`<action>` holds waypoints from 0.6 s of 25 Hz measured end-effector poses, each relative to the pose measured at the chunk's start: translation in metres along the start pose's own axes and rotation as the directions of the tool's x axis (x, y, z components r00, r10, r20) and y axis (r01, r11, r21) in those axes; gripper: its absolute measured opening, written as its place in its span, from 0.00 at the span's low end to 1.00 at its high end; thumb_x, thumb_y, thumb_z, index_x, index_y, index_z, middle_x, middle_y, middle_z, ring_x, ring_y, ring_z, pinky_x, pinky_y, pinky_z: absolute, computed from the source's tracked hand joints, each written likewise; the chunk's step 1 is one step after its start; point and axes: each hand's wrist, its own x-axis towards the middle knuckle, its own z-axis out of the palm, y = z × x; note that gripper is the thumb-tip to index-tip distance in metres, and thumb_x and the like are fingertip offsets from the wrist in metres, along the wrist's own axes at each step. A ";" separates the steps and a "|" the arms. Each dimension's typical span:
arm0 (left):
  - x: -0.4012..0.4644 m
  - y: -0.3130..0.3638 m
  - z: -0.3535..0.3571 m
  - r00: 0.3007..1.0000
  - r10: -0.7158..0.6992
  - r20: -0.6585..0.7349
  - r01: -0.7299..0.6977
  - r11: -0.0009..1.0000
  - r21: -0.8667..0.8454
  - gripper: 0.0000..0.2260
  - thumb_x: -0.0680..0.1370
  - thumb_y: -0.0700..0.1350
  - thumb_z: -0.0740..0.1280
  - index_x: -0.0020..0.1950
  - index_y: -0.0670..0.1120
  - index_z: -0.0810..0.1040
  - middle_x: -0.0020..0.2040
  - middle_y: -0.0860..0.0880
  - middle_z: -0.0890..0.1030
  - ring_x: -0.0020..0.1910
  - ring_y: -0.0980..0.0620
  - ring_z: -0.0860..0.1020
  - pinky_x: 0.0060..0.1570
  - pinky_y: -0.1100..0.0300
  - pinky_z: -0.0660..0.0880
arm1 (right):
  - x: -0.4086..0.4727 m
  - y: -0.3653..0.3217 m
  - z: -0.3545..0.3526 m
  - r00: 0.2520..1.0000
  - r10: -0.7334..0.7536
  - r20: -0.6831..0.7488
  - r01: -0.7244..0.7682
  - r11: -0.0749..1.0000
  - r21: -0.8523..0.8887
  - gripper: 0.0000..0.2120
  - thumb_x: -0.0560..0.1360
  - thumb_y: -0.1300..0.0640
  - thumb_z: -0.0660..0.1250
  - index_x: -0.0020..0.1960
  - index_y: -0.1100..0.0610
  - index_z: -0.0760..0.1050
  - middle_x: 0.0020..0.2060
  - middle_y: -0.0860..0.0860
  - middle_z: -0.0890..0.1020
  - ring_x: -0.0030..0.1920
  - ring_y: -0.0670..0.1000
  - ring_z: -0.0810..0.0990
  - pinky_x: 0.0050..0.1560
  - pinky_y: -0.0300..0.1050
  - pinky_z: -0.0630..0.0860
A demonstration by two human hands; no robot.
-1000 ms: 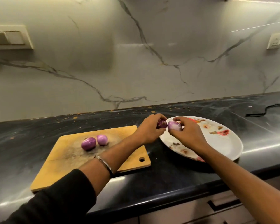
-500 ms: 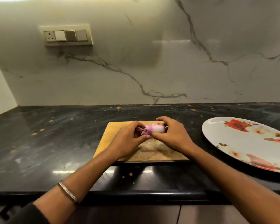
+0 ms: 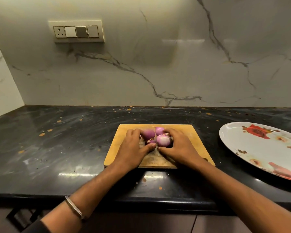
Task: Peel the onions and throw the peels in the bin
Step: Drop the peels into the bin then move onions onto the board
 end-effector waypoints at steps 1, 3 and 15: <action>0.001 -0.001 -0.001 1.000 -0.003 0.008 0.003 1.000 0.008 0.23 0.72 0.57 0.75 0.61 0.53 0.72 0.58 0.53 0.70 0.54 0.57 0.72 0.55 0.63 0.72 | 0.000 0.001 -0.001 1.000 -0.008 0.004 0.008 1.000 -0.005 0.31 0.68 0.48 0.78 0.69 0.49 0.72 0.61 0.49 0.75 0.59 0.48 0.74 0.60 0.42 0.74; 0.005 -0.004 -0.006 0.996 -0.012 0.089 0.010 1.000 0.016 0.32 0.70 0.56 0.77 0.70 0.52 0.68 0.64 0.51 0.68 0.59 0.53 0.71 0.63 0.59 0.71 | 0.003 0.002 -0.003 0.999 -0.028 0.024 0.028 1.000 -0.001 0.33 0.69 0.49 0.78 0.71 0.50 0.70 0.63 0.49 0.73 0.61 0.48 0.73 0.62 0.41 0.73; 0.027 -0.013 -0.009 0.969 0.075 0.236 -0.067 0.997 -0.042 0.36 0.71 0.50 0.78 0.75 0.52 0.66 0.69 0.52 0.70 0.59 0.58 0.71 0.51 0.78 0.69 | 0.021 0.008 -0.010 0.975 -0.058 0.216 0.046 0.997 0.063 0.40 0.71 0.46 0.72 0.78 0.44 0.59 0.78 0.49 0.61 0.75 0.53 0.60 0.73 0.54 0.64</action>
